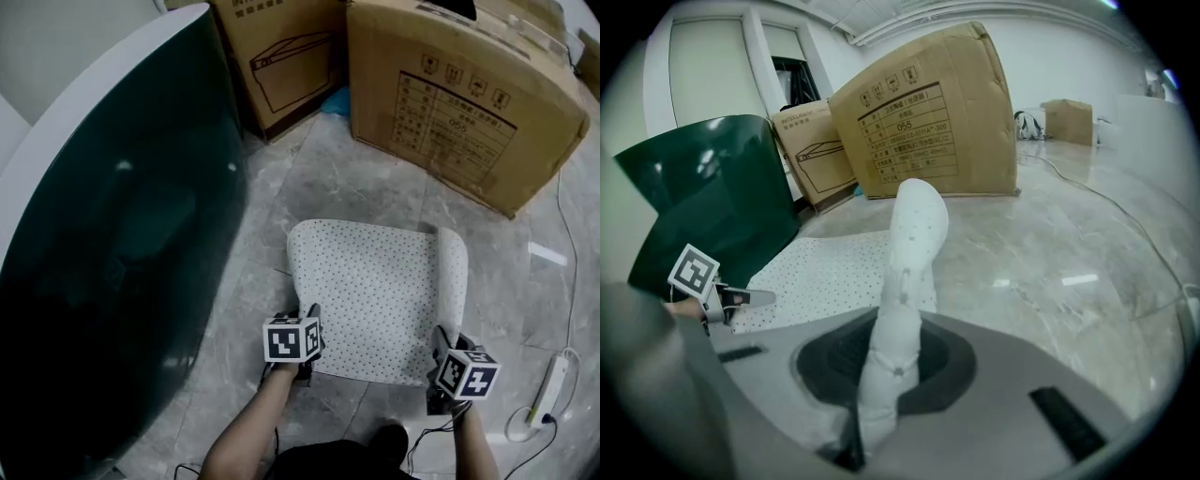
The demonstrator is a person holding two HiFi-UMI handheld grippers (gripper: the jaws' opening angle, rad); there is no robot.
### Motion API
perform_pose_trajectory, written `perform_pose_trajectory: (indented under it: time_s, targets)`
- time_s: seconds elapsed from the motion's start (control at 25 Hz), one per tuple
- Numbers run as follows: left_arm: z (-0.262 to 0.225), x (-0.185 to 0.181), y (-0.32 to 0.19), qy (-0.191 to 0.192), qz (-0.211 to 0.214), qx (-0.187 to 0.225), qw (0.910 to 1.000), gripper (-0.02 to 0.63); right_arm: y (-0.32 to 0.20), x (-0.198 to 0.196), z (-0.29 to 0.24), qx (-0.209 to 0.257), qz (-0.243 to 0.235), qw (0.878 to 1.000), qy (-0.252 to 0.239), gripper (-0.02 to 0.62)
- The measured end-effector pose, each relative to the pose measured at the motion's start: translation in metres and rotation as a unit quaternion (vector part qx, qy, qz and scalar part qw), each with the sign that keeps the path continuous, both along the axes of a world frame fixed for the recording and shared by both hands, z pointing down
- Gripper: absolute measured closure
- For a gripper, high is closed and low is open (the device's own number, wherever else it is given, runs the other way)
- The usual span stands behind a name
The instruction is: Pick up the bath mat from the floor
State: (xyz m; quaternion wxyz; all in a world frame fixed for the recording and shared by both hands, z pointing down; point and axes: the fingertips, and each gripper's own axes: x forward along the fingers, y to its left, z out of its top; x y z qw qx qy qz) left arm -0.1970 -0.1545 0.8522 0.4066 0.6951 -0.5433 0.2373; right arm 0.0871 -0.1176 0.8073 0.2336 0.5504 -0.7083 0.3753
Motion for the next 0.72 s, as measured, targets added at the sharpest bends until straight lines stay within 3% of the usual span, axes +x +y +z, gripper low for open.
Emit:
perform_pose_trajectory:
  time_s: [0.24, 0.48, 0.72]
  targets:
    - [-0.030, 0.021, -0.001, 0.059, -0.006, 0.007, 0.9982, 0.583, 0.002, 0.024, -0.015, 0.014, 0.026, 1.000, 0.008, 0.565]
    - [-0.075, 0.052, 0.002, 0.106, 0.014, 0.039, 0.9935, 0.583, 0.007, 0.053, -0.035, 0.019, 0.064, 0.997, -0.034, 0.565]
    - [-0.128, 0.083, 0.003, 0.114, 0.060, 0.080, 0.9884, 0.584, 0.019, 0.056, -0.065, 0.031, 0.067, 0.996, -0.058, 0.565]
